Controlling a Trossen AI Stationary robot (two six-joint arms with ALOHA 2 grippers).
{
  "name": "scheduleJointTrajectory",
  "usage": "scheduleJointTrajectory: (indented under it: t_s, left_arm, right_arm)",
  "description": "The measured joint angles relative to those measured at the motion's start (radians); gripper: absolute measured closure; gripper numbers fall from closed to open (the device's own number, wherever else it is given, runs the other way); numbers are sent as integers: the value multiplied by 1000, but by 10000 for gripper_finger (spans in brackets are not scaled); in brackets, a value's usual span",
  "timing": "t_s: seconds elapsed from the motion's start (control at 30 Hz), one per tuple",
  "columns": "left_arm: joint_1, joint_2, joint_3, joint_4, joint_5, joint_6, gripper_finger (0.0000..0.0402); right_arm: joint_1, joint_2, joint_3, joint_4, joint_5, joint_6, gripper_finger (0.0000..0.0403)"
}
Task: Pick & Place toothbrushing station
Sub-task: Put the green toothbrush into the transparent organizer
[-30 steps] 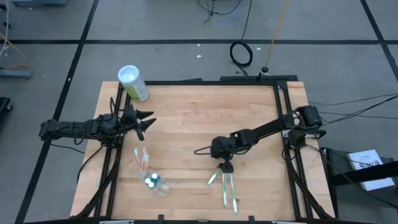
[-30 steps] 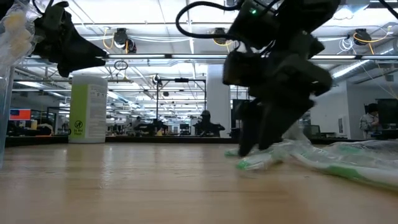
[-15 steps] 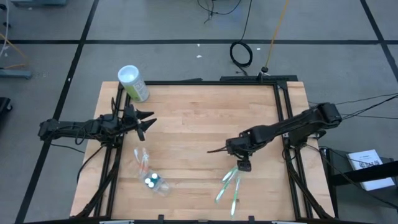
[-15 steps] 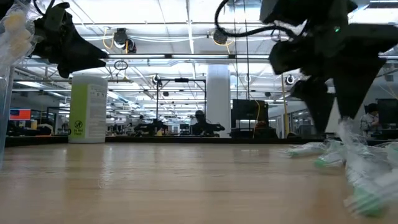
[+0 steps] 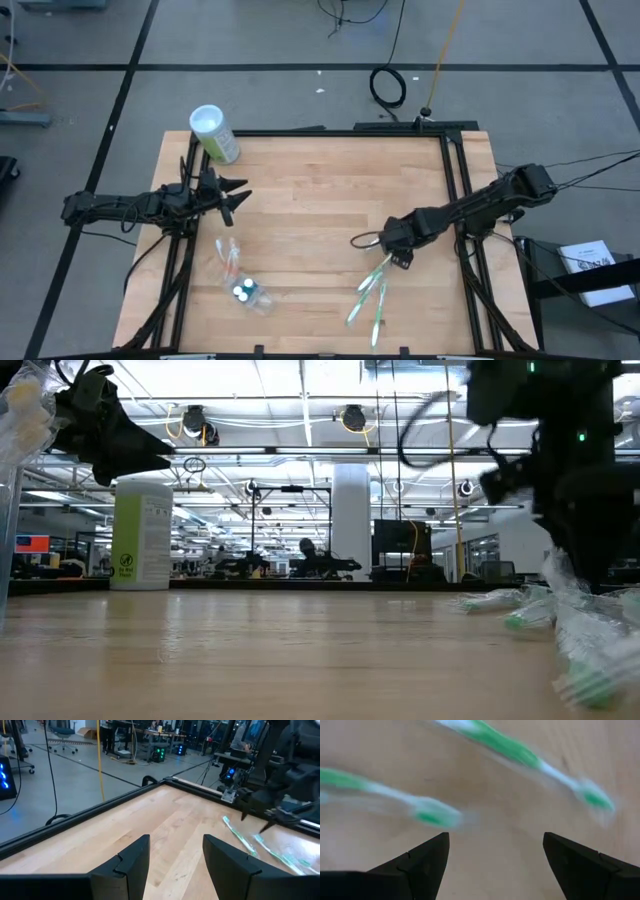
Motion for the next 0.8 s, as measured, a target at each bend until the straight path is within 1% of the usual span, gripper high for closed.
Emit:
scheduleJointTrajectory:
  t_s: [0.07,0.13,0.27,0.47,0.53,0.63,0.8]
  left_arm:
    - [0,0,0,0,0,0,215]
    - [0,0,0,0,0,0,215]
    - [0,0,0,0,0,0,215]
    - [0,0,0,0,0,0,215]
    - [0,0,0,0,0,0,215]
    - [0,0,0,0,0,3,215]
    - [0,0,0,0,0,3,215]
  right_arm:
    - [-26,0,-42,-2,-3,63,85]
    - [-59,0,-87,22,-5,79,85]
    - [-132,-5,-144,60,-28,70,85]
    - [-219,-15,-154,56,-65,32,85]
    - [-243,-25,-155,54,-39,30,85]
    - [-279,-43,-155,65,32,15,85]
    - [-332,-50,-157,144,157,-26,85]
